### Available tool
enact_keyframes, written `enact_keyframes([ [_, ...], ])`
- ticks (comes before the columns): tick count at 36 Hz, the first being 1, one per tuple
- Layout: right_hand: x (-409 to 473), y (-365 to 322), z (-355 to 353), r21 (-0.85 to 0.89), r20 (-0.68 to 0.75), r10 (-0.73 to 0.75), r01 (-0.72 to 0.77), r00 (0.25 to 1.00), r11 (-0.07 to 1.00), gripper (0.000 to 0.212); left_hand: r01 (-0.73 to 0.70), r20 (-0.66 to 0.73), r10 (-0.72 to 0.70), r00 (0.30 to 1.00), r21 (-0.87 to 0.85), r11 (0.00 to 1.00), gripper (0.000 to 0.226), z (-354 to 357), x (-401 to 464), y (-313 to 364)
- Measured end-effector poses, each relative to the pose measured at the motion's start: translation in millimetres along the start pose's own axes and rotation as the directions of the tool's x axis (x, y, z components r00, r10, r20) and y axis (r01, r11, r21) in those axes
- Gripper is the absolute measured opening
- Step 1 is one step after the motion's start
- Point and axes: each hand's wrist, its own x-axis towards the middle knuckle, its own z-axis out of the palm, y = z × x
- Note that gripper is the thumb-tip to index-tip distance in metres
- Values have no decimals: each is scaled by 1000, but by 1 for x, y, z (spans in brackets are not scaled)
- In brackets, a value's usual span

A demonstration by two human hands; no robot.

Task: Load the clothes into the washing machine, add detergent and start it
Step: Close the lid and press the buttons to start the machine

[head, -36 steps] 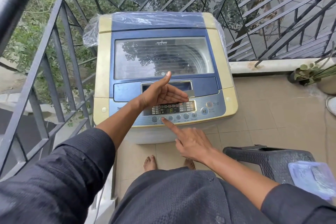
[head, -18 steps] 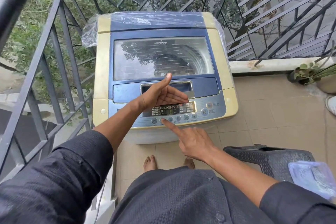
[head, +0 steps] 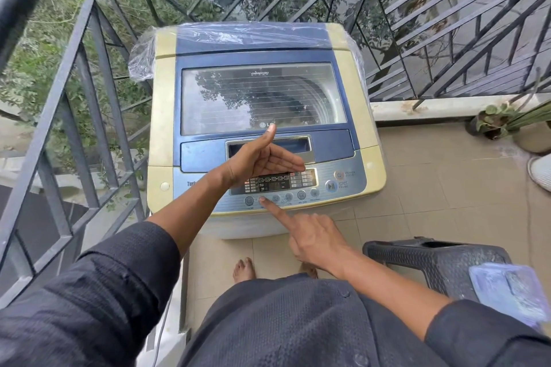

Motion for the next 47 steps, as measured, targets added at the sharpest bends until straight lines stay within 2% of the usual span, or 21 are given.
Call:
enact_keyframes([
  [6, -2, 1, -2, -6, -32, -4, 4, 999, 1000, 108, -11, -29, 12, 1000, 15, 1000, 97, 3, -1, 0],
  [29, -17, 32, 6, 39, -149, 140, -135, 979, 990, 103, -40, -126, 46, 991, 52, 998, 94, 12, -5, -4],
  [47, -39, 68, 14, 110, -178, 338, -322, 924, 940, 99, -51, -175, 61, 983, 61, 997, 93, 16, -5, -3],
])
